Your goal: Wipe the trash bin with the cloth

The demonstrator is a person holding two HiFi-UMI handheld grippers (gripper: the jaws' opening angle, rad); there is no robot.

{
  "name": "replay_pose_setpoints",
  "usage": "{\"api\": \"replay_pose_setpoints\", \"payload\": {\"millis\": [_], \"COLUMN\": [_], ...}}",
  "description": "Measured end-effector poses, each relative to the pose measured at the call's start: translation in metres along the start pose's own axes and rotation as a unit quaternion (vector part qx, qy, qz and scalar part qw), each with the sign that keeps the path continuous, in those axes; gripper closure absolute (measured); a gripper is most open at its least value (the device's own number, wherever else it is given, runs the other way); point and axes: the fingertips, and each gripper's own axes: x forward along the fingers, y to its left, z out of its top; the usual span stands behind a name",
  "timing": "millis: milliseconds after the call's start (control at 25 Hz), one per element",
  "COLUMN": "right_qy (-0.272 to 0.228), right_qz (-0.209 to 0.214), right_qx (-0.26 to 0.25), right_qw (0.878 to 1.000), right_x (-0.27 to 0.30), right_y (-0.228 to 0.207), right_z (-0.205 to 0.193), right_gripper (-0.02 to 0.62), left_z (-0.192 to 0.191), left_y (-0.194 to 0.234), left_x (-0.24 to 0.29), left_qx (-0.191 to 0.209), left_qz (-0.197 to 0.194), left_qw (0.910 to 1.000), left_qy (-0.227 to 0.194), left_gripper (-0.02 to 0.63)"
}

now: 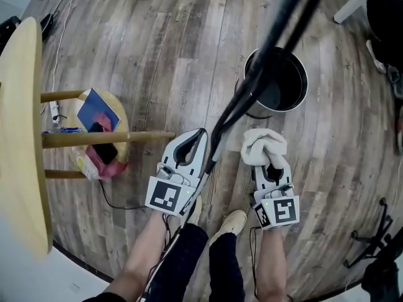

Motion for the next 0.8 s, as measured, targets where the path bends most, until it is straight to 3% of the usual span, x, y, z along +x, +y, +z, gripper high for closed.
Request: {"api": "replay_pose_setpoints", "payload": {"millis": [200,440,600,800], "right_qy": [-0.021,-0.042,-0.05,-0.049], "right_qz": [-0.016,-0.046,-0.062,-0.078], "right_qx": [0.002,0.008,0.013,0.018], "right_qw": [1.0,0.998,0.997,0.996], "right_x": [-0.035,-0.07,-0.086,-0.092], "right_y": [-0.007,-0.026,-0.045,-0.065], "right_z": [0.073,0.132,0.14,0.119], "right_gripper": [0.502,0.502,0.502,0.502], "left_z": [0.069,0.111,0.124,0.107], "left_y": [-0.03,-0.064,-0.086,-0.097], "left_x": [-0.003,-0.004,0.011,0.031], "left_qx": [0.012,0.026,0.022,0.034], "left_qz": [-0.008,-0.026,-0.038,-0.053], "left_qw": [0.9999,0.9993,0.999,0.998], "left_qy": [-0.01,0.003,-0.007,-0.008], "left_gripper": [0.611,0.611,0.611,0.611]}}
